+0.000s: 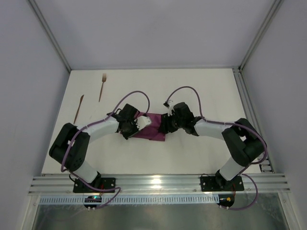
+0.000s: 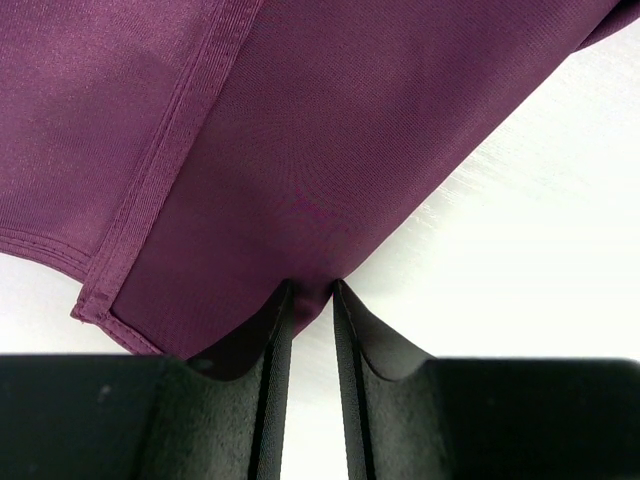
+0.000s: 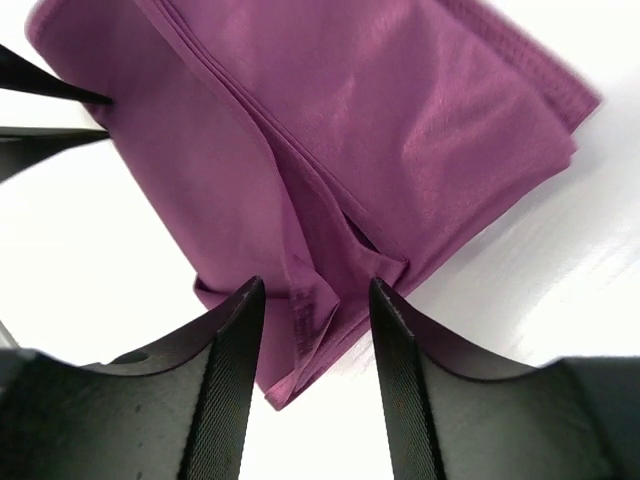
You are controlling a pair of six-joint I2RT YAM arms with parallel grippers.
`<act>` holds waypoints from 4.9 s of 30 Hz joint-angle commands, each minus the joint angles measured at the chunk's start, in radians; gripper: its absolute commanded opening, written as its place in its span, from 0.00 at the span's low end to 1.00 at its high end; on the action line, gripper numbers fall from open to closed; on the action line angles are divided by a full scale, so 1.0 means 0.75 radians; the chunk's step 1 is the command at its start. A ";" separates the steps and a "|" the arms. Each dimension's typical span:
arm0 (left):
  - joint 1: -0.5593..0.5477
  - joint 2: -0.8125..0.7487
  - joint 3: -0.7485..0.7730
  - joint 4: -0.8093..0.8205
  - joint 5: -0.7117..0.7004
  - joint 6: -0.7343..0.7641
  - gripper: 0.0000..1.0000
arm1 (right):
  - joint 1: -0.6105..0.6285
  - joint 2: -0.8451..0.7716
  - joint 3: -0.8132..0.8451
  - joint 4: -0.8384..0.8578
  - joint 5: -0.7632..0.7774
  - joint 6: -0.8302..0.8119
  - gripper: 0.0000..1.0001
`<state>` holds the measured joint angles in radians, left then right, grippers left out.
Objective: Fold the napkin into a case and place the utensils inside
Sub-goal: Fold the lower triangle-folded napkin at the center of the board.
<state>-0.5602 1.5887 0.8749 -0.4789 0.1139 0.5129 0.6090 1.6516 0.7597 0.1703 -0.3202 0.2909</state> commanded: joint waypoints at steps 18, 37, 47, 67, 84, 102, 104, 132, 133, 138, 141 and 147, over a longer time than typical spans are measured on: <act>0.004 0.001 0.032 -0.020 0.073 -0.003 0.24 | 0.078 -0.292 -0.007 -0.004 -0.031 -0.016 0.14; 0.004 -0.005 0.038 -0.038 0.051 0.012 0.24 | -0.069 0.062 -0.062 0.272 -0.015 0.101 0.04; 0.004 -0.001 0.036 -0.053 0.047 0.016 0.22 | -0.098 0.138 -0.080 0.303 0.006 0.130 0.04; 0.074 -0.157 0.161 -0.188 0.176 -0.011 0.28 | -0.098 0.138 -0.046 0.282 -0.052 0.079 0.04; 0.184 0.017 -0.013 -0.042 0.049 -0.009 0.25 | -0.098 0.144 0.006 0.225 -0.058 0.036 0.04; -0.331 -0.006 0.322 0.047 0.206 -0.050 0.19 | -0.106 0.168 0.047 0.202 -0.113 0.042 0.04; -0.343 0.048 0.359 0.115 0.237 -0.072 0.17 | -0.110 0.166 0.044 0.202 -0.117 0.042 0.04; -0.355 0.310 0.273 0.311 0.261 -0.121 0.17 | -0.133 0.052 0.102 0.133 -0.199 0.042 0.08; -0.355 0.303 0.267 0.313 0.263 -0.119 0.17 | -0.139 0.040 0.110 0.121 -0.201 0.040 0.09; -0.349 0.283 0.243 0.330 0.292 -0.127 0.18 | -0.155 -0.040 0.143 0.049 -0.219 0.031 0.10; -0.345 0.263 0.243 0.336 0.298 -0.136 0.19 | -0.153 -0.065 0.100 0.037 -0.242 0.044 0.09; -0.341 0.232 0.251 0.338 0.294 -0.140 0.22 | -0.151 -0.097 -0.062 0.143 -0.342 0.107 0.06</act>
<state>-0.8257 1.8053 1.0706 -0.2283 0.3294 0.4259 0.4927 1.6241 0.7681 0.2340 -0.5014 0.3431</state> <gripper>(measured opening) 0.219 0.066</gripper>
